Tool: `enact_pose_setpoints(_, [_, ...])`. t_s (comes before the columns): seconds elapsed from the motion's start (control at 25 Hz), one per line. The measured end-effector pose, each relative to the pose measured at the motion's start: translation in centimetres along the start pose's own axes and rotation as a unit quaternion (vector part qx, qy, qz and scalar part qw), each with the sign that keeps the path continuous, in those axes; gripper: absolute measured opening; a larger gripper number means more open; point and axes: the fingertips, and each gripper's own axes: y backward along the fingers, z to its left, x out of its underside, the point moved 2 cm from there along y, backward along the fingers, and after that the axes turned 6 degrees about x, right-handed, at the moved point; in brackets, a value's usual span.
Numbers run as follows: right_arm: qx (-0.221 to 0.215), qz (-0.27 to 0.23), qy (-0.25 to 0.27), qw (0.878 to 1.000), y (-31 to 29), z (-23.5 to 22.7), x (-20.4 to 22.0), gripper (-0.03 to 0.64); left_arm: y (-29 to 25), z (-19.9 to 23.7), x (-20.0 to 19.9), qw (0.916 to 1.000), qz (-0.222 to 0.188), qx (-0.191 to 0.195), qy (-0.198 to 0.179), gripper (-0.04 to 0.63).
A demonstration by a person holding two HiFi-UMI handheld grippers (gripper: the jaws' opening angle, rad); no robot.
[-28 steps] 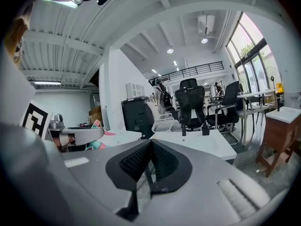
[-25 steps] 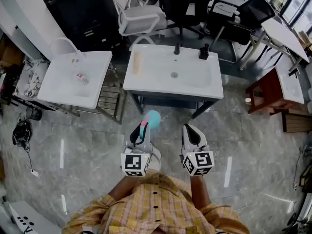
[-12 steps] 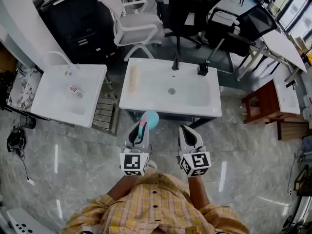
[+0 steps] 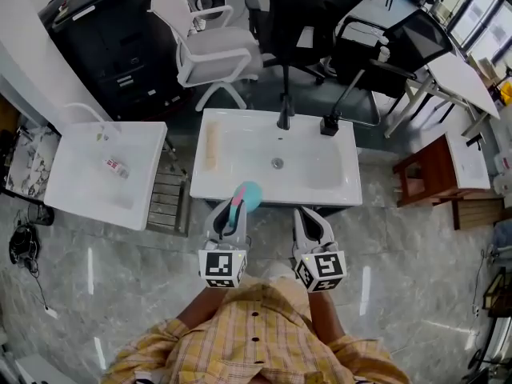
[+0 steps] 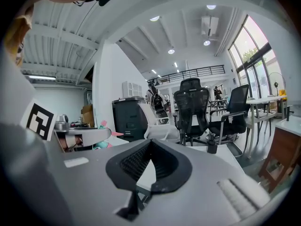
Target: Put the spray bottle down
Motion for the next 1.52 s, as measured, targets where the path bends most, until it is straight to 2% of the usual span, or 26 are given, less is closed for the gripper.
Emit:
enact_pose_setpoints(0.24, [-0.008,-0.003,-0.010,1.000,-3.1,-1.8,-0.6,0.002,-2.7,0.6,0.2,0.9999,0.013,-0.009,-0.006,0.067])
enact_pose_setpoints(0.52, [-0.054,-0.016,-0.012,0.998,-8.5,-3.7,-4.3,0.002,-7.4,2.2,-1.6,0.9982,0.027,-0.042,-0.033,0.067])
enact_pose_setpoints(0.64, [-0.068,-0.015,-0.014,0.997,-10.5,-5.0,-5.3,0.002,-9.2,2.5,-2.3,0.9977,0.028,-0.056,-0.026,0.067])
enact_pose_setpoints(1.04, [-0.107,0.003,-0.014,0.994,-15.3,-7.4,-4.9,0.002,-13.8,3.6,-2.0,0.9951,0.035,-0.087,-0.031,0.067])
enact_pose_setpoints(1.52, [-0.144,0.007,-0.009,0.990,-19.9,-8.0,-4.9,0.002,-17.9,7.4,-0.9,0.9905,0.038,-0.129,-0.032,0.067])
